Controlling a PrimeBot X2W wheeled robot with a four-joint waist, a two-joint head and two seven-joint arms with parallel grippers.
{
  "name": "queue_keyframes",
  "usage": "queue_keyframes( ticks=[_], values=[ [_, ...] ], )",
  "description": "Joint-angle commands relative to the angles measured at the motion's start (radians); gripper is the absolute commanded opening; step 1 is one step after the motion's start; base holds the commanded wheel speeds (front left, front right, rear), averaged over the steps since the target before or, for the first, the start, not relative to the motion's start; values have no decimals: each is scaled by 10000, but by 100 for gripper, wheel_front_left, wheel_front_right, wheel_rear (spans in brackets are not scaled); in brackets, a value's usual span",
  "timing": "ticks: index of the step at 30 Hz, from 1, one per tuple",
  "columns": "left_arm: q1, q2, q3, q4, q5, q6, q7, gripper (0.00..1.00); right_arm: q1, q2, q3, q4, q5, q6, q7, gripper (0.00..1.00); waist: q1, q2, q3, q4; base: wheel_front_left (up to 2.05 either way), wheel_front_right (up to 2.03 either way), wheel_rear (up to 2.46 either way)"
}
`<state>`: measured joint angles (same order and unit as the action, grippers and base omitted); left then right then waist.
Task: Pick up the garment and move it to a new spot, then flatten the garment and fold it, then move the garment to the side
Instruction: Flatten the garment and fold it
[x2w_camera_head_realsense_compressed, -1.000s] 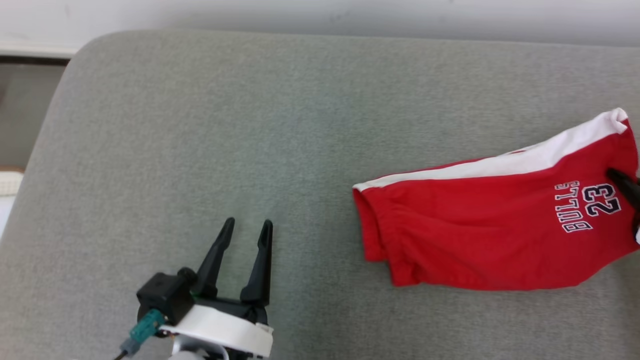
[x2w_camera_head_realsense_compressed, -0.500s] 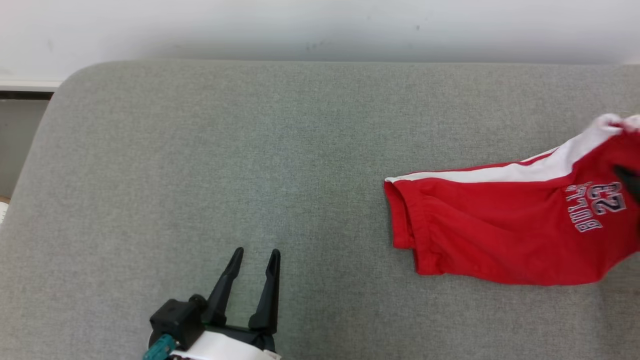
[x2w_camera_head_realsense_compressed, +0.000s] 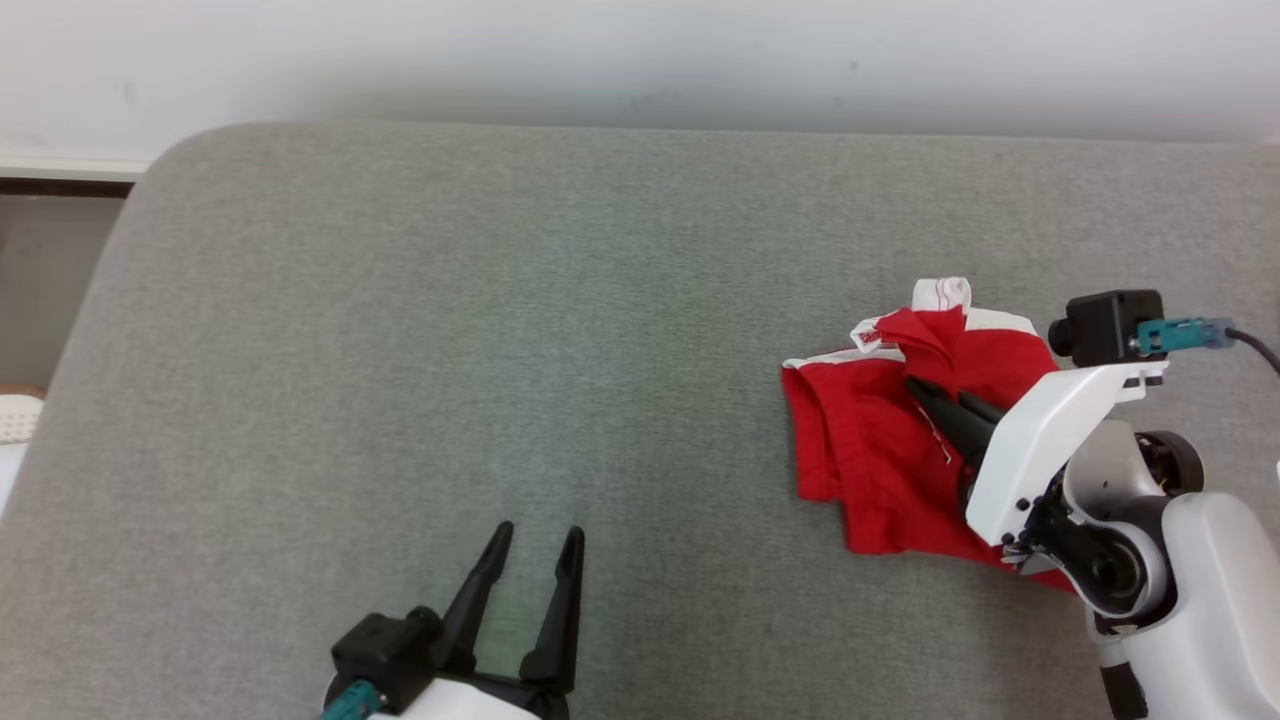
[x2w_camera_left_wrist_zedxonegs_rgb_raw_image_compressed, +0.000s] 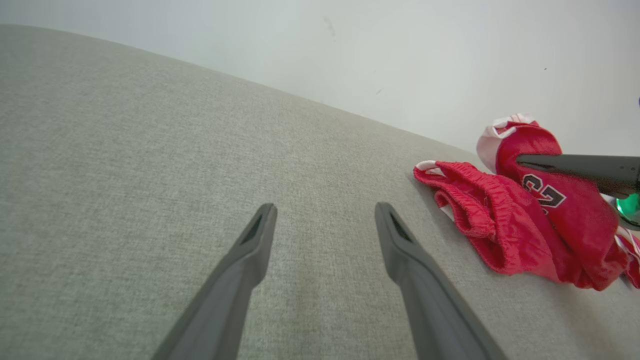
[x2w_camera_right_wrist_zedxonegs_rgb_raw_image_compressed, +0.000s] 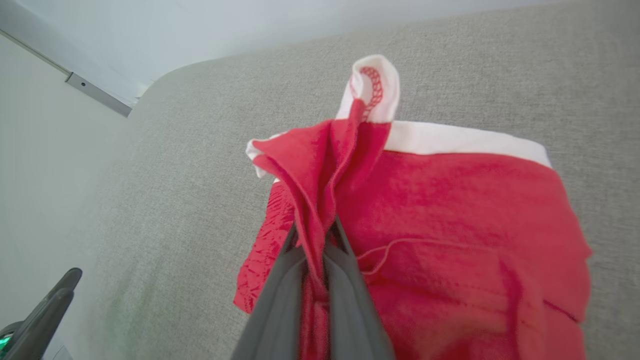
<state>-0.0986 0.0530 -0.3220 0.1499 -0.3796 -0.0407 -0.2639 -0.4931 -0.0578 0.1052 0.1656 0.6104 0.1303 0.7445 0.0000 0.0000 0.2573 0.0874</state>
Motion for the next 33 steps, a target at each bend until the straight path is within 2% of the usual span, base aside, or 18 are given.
queue_keyframes(
  ticks=[1,13,14,15,16,17,22,27,31,33],
  values=[
    [-34,26,-8,54,76,-17,3,100,-103,4,31,82,-59,2,-101,0,0,0,-29,129,0,0,0],
    [269,-5,-108,309,-251,54,3,100,-254,56,478,1737,563,2,-1513,0,0,0,-327,538,0,0,0],
    [271,-6,-120,320,-274,55,3,100,-295,57,518,1877,686,2,-1673,13,0,0,-344,535,0,0,0],
    [273,-6,-121,329,-287,56,3,100,-345,59,589,1993,808,2,-1815,36,0,0,-364,525,0,0,0],
    [287,-7,-108,337,-295,73,3,100,-394,59,698,2088,948,2,-1967,89,0,0,-395,502,0,0,0],
    [311,-7,-99,363,-299,81,3,100,-420,59,800,2177,1094,2,-2089,100,0,0,-423,473,0,0,0],
    [433,-6,-46,473,-281,67,3,100,-446,57,1477,2376,2060,2,-2731,100,0,0,-583,289,0,0,0],
    [547,-4,90,554,-284,82,3,100,-117,57,2292,1990,3178,2,-3284,100,0,0,-873,72,0,0,0],
    [712,-4,243,561,-235,79,3,100,252,55,2686,1337,3579,2,-3718,100,0,0,-1165,-114,0,0,0],
    [836,-4,343,552,-176,66,3,100,506,55,2683,908,3319,2,-3917,100,0,0,-1350,-197,0,0,0]
  ],
)
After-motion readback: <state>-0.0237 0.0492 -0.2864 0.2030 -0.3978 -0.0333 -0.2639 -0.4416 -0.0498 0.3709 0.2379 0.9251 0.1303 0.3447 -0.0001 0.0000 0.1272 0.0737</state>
